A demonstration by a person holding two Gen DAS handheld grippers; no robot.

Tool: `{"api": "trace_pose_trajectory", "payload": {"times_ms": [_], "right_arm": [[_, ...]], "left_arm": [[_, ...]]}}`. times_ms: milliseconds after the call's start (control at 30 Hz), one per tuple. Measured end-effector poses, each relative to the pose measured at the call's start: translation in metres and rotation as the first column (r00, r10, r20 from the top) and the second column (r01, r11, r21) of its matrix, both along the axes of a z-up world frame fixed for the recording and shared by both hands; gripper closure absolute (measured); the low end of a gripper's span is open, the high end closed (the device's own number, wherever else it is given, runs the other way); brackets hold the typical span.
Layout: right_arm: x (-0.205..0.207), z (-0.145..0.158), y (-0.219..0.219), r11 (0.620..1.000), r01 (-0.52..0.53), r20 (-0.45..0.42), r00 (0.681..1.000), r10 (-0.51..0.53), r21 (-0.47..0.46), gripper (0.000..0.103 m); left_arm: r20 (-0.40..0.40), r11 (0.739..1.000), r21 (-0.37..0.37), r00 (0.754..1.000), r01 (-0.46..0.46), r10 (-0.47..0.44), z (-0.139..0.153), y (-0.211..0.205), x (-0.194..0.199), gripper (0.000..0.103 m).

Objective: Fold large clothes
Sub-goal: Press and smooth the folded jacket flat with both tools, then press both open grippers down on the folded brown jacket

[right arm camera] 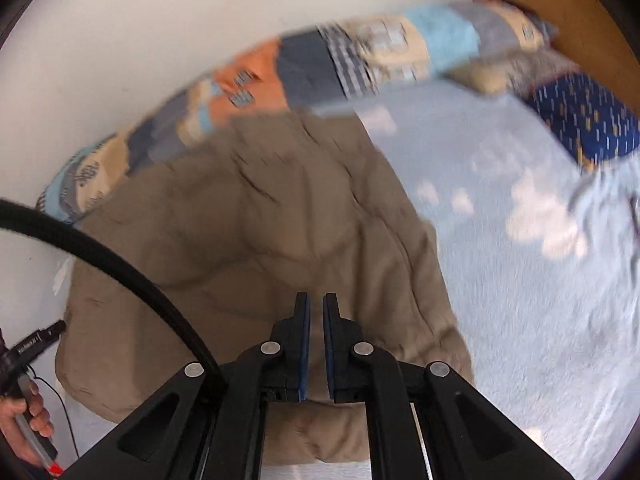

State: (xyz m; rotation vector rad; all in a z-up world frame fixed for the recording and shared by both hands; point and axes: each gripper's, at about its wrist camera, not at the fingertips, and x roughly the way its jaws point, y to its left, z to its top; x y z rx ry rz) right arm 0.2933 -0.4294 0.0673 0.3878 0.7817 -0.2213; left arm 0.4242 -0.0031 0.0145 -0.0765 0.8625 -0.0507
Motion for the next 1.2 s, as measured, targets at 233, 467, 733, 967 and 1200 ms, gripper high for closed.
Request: {"api": "trace_pose_trajectory", "payload": {"times_ms": [233,467,733,967,1200], "right_arm": [[0.016,0.009,0.054,0.987,-0.161,0.094,0.982,0.163,-0.022,0.097],[0.031,-0.007,0.084,0.976,-0.213,0.063,0.974,0.216,-0.052,0.097],[0.044,-0.026,0.086,0.976,-0.216,0.018,0.976,0.216,-0.026,0.096],[0.048,-0.034,0.082,0.976,-0.218,0.001,0.976,0.218,0.005,0.096],[0.051,-0.038,0.084,0.974,-0.226,-0.015,0.974,0.226,0.003,0.096]], "left_arm": [[0.031,0.996,0.052,0.997,0.072,-0.074,-0.010,-0.040,0.000,0.050],[-0.011,0.982,0.150,0.993,0.119,-0.119,-0.037,-0.072,0.000,0.050],[-0.030,0.982,0.146,0.993,0.121,-0.118,-0.045,-0.071,0.002,0.047],[-0.031,0.980,0.157,0.992,0.125,-0.121,-0.046,-0.073,0.001,0.047],[-0.031,0.977,0.169,0.992,0.128,-0.125,-0.048,-0.074,0.001,0.047]]}}
